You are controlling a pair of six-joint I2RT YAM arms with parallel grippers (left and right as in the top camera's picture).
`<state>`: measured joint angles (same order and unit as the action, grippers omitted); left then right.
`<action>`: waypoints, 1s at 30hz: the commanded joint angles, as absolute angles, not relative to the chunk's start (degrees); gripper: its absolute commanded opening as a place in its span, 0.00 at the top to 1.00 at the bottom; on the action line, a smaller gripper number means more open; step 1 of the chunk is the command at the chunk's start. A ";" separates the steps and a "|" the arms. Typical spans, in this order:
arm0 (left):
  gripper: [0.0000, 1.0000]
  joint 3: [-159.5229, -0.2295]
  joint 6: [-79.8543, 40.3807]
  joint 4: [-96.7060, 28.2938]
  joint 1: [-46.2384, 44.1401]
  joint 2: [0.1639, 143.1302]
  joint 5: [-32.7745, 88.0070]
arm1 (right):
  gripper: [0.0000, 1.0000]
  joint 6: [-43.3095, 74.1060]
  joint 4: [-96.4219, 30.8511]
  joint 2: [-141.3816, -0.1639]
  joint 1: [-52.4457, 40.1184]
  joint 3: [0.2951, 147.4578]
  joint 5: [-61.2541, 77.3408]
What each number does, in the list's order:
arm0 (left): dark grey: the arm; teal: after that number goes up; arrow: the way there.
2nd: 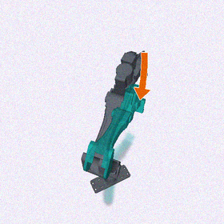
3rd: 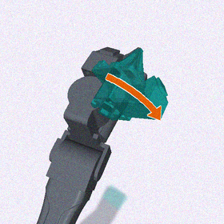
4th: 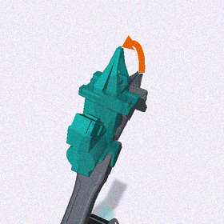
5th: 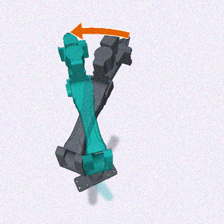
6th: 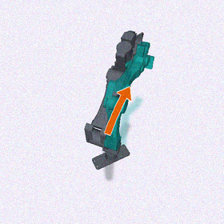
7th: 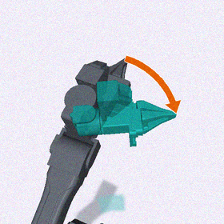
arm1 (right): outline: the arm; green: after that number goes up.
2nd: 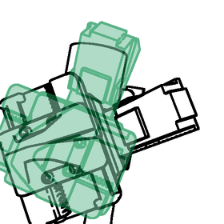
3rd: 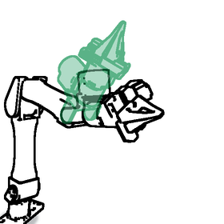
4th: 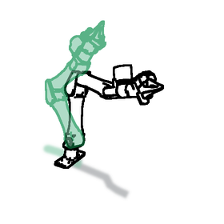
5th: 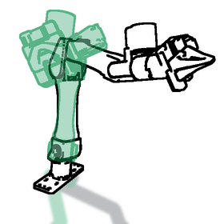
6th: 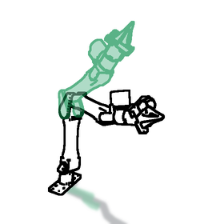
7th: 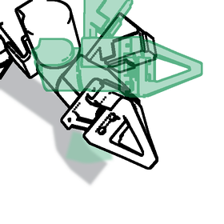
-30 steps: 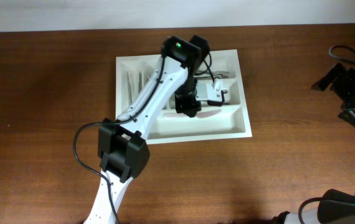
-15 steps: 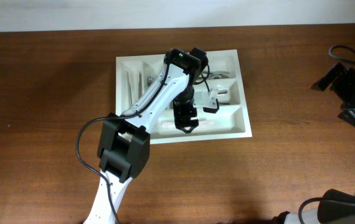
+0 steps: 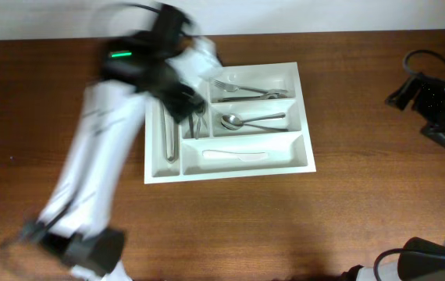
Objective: Pack container
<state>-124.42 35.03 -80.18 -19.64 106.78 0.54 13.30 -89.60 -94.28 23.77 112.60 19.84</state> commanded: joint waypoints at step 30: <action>0.01 -125.51 5.82 -82.28 23.90 88.53 2.35 | 0.01 -7.49 -84.20 -71.68 -2.72 134.15 10.90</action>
